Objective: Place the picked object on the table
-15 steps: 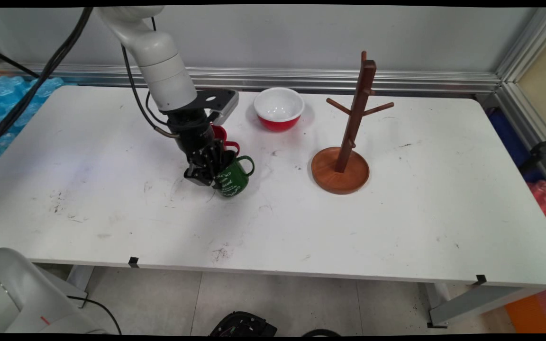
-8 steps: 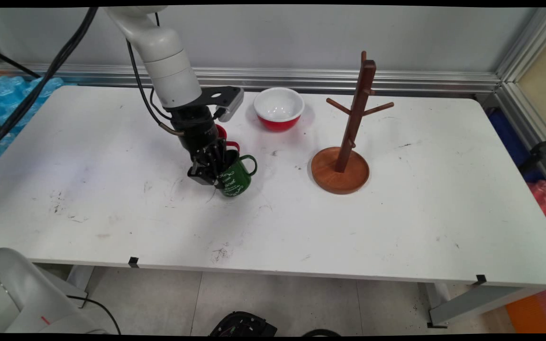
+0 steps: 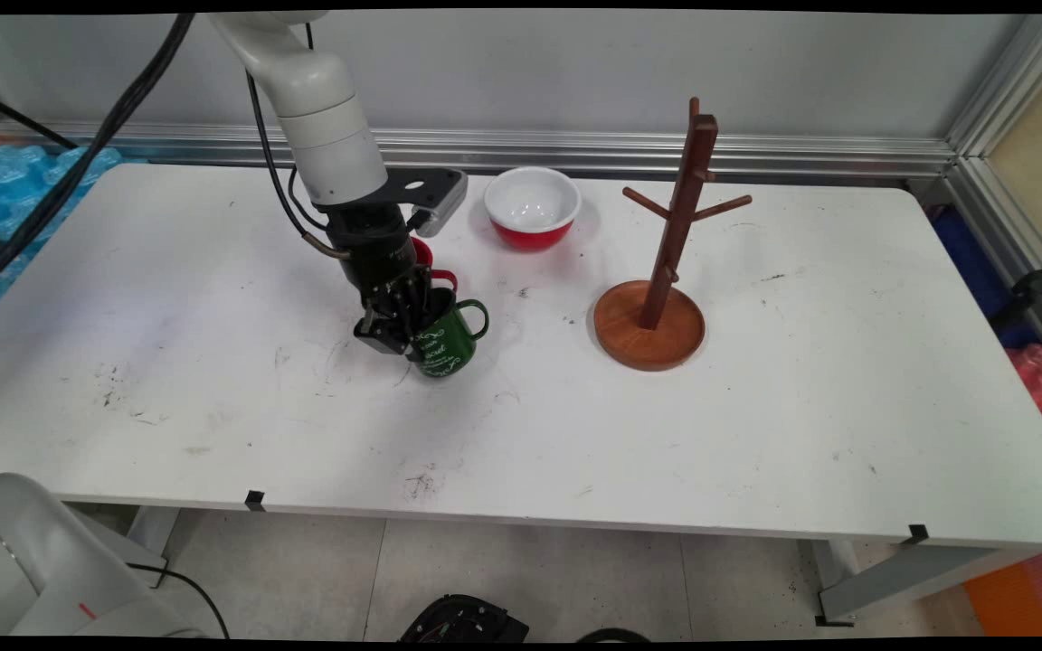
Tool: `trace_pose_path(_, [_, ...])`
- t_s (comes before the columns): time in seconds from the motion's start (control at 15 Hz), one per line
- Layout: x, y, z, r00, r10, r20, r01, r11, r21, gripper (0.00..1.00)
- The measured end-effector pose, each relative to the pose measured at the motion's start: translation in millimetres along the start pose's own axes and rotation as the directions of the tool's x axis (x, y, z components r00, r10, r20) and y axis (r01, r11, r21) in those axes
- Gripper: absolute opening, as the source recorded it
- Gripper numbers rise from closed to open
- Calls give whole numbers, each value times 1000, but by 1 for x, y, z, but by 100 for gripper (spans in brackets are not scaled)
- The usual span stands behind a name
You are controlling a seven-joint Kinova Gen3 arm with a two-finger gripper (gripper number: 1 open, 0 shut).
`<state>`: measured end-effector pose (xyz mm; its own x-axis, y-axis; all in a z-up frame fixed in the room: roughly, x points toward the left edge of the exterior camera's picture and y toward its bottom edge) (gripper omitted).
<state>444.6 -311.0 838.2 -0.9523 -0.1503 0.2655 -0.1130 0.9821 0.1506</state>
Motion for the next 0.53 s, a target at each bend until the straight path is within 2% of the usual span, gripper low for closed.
trace_pose_path(0.53, [2,0,0,998,54,38,-53,999,-12,0])
